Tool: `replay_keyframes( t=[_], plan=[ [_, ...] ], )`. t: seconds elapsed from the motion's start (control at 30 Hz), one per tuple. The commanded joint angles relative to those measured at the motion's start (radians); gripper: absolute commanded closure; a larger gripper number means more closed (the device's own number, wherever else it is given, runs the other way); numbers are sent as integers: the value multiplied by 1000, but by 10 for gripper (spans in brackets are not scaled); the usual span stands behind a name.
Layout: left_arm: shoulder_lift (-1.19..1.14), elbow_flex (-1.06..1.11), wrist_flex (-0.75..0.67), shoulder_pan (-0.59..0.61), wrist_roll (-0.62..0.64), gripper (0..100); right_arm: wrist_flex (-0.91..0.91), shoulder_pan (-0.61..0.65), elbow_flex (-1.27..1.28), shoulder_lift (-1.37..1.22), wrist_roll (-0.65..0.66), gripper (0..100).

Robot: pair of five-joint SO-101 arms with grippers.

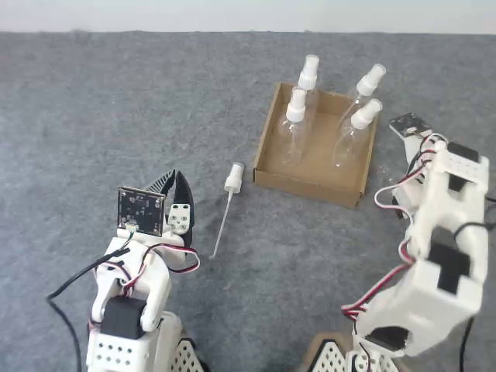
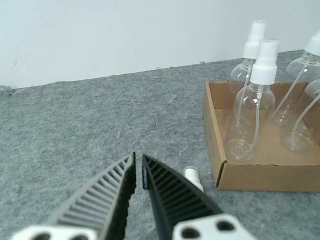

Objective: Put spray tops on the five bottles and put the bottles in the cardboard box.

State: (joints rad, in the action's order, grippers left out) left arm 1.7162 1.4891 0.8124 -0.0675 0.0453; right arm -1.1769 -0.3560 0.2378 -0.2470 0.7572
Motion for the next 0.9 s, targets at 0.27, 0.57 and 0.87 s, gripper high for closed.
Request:
replay_keyframes(
  t=[0.27,0.57,0.87],
  plan=[
    [-15,-85,58,8,5,988,-19,-120,-95,-85,5,939],
    [-517,-329,60,0,-77,987,-25,-248,41,-59,54,992],
    [-1221,-713,68,-72,-120,844,-18,-266,316,228,121,989]
  ],
)
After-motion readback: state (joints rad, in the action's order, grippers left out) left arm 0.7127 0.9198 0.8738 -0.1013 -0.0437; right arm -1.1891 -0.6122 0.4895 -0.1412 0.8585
